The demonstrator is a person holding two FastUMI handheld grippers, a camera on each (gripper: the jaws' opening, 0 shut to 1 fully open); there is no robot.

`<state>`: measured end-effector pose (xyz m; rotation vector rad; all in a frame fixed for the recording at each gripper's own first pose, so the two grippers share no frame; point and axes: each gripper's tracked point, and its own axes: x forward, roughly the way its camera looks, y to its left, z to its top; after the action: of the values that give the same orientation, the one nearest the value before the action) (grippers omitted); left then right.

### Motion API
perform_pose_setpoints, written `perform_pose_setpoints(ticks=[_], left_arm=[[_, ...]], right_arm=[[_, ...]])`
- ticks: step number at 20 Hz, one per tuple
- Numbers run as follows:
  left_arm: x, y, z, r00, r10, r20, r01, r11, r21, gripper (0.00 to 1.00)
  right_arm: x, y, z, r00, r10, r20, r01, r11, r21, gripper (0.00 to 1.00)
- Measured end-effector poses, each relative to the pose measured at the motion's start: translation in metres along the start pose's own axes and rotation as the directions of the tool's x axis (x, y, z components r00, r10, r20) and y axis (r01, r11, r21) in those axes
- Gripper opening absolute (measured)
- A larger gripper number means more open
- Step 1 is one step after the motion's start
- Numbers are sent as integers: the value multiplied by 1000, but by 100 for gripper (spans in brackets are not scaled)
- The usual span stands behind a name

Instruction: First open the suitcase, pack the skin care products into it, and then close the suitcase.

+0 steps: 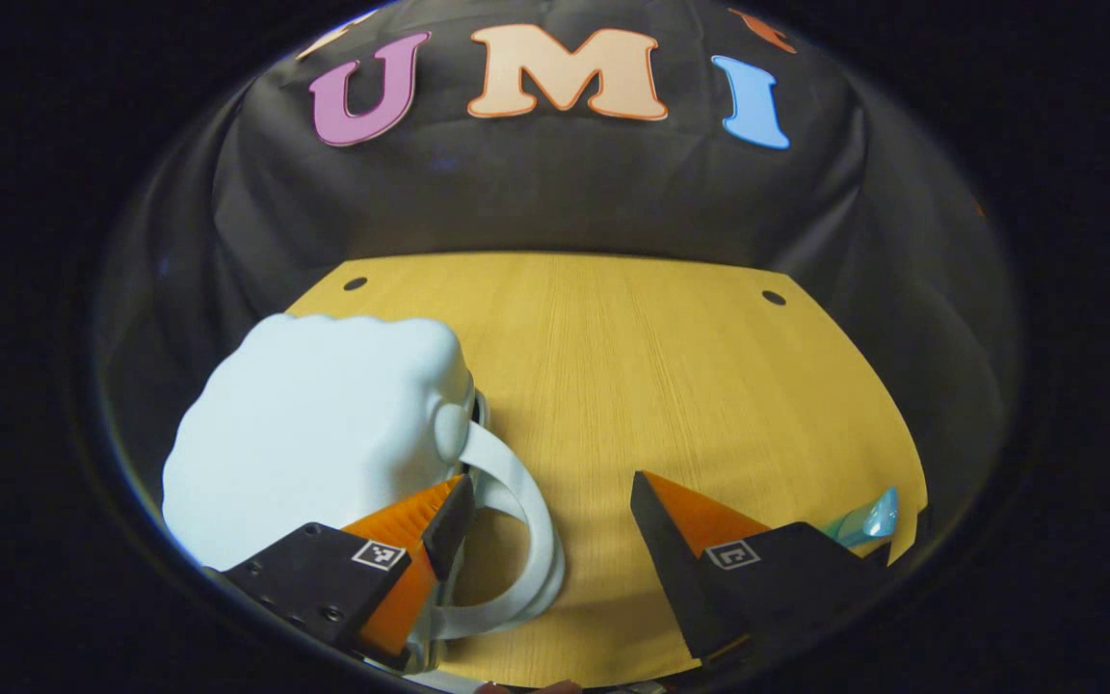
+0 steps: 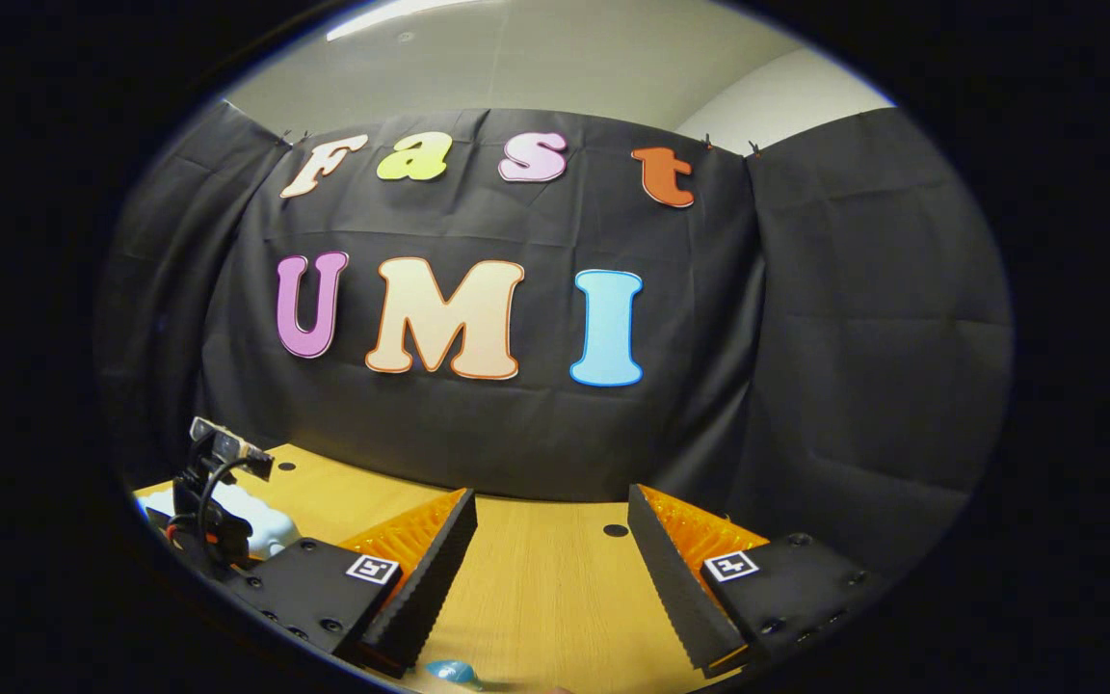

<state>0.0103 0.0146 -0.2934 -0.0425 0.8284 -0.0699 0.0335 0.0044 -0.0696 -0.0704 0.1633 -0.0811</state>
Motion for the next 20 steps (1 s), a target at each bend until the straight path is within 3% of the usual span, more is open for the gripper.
perform_pose_setpoints(ticks=[7, 9, 10, 11, 12, 13, 16, 20], left_arm=[[19, -7, -25, 993, -49, -110, 45, 998, -39, 90], [21, -3, -38, 983, -52, -174, 45, 998, -46, 78], [22, -1, -43, 979, -54, -195, 45, 998, -46, 60], [21, 7, -44, 978, -25, -208, 19, 999, -29, 51], [18, 5, -43, 977, -52, -208, 46, 998, -37, 20], [17, 3, -41, 973, -75, -220, 70, 997, -30, 13], [5, -1, -24, 977, -68, -205, 73, 997, 21, 6], [-14, -4, 1, 984, -92, -154, 94, 996, 3, 4]], right_arm=[[-6, -12, 2, 999, -34, 4, 34, 999, -10, 99], [-6, -13, 1, 999, -37, 6, 37, 999, -10, 98], [-8, -13, 2, 999, -37, 10, 37, 999, -9, 99], [-8, -13, 3, 999, -36, 14, 37, 999, -8, 99], [-8, -12, 3, 999, -35, 17, 35, 999, -6, 99], [-9, -11, 4, 999, -31, 20, 31, 999, -4, 99], [-8, -4, 1, 1000, -9, 17, 9, 1000, -5, 99], [-8, 12, 1, 999, 31, 25, -30, 1000, -4, 99]])
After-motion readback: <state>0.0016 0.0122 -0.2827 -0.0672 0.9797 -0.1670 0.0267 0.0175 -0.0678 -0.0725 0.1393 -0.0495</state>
